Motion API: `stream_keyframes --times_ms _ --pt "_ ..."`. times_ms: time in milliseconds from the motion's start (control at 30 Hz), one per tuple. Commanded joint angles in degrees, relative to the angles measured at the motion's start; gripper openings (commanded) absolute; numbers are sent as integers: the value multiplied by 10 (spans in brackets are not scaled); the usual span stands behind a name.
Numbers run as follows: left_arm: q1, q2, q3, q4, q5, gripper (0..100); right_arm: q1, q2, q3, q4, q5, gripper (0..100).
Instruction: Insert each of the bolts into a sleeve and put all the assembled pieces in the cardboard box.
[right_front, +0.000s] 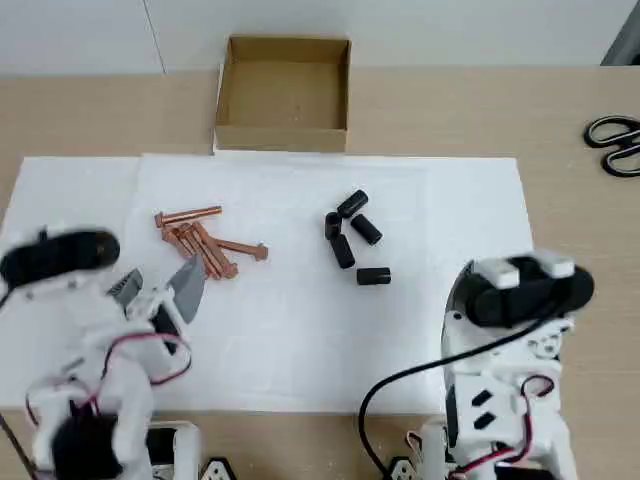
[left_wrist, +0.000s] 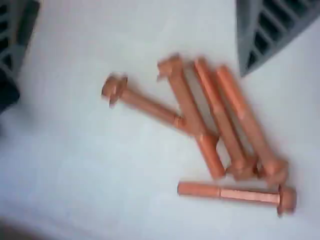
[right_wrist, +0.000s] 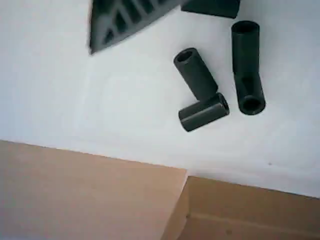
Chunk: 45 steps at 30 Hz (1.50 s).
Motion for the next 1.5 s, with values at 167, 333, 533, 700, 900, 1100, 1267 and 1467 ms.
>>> stream_keyframes --times_ms 167,333,533,700,900,1100,1267,1467 --pt "-1 358 -276 107 -6 268 0 379 -305 167 1 275" --pt "-1 452 -336 118 -7 268 -63 602 -455 280 2 275" --pt "-24 481 -338 117 -7 268 -178 742 -517 266 2 275" --pt "-122 482 -336 105 -7 268 -217 833 -517 202 2 275" --pt "-173 482 -335 108 -7 268 -216 949 -521 190 5 275" --pt "-173 482 -335 105 -64 268 -204 1049 -547 175 6 277" --pt "-174 482 -335 108 -69 265 -222 1095 -610 235 118 277" --pt "-174 482 -335 108 -69 265 -206 1106 -629 277 306 274"
